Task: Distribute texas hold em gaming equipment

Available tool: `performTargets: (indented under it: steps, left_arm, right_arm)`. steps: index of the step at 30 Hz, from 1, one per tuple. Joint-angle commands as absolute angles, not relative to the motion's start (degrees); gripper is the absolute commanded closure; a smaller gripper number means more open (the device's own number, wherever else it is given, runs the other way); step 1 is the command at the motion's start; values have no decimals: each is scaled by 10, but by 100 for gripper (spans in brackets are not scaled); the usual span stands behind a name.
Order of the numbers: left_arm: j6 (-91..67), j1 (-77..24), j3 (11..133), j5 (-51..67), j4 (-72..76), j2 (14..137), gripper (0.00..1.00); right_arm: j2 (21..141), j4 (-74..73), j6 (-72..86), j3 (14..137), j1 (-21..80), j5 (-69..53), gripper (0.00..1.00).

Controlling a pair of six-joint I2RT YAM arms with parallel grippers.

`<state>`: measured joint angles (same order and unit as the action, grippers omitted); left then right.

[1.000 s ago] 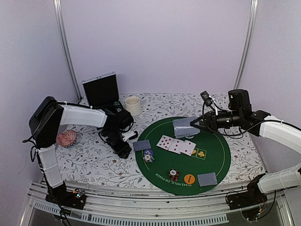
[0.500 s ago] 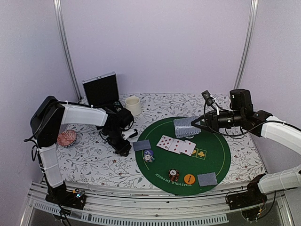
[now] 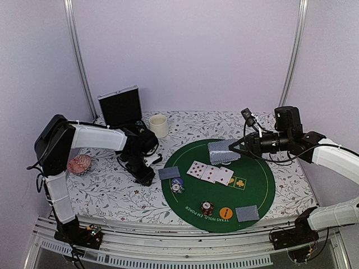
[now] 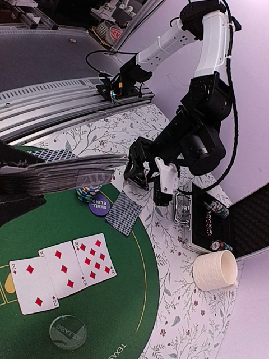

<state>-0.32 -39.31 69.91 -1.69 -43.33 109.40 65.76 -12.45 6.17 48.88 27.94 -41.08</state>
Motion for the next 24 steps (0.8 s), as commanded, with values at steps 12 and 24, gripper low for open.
performTargets:
  steps: [12,24]
  left_arm:
    - [10,-448,775,-81,-507,1018,67]
    - [74,-640,938,14,-509,1060,66]
  right_arm:
    - [630,-135,72,504,271,-373,98]
    - [619,-151,114,499,225,-338,98]
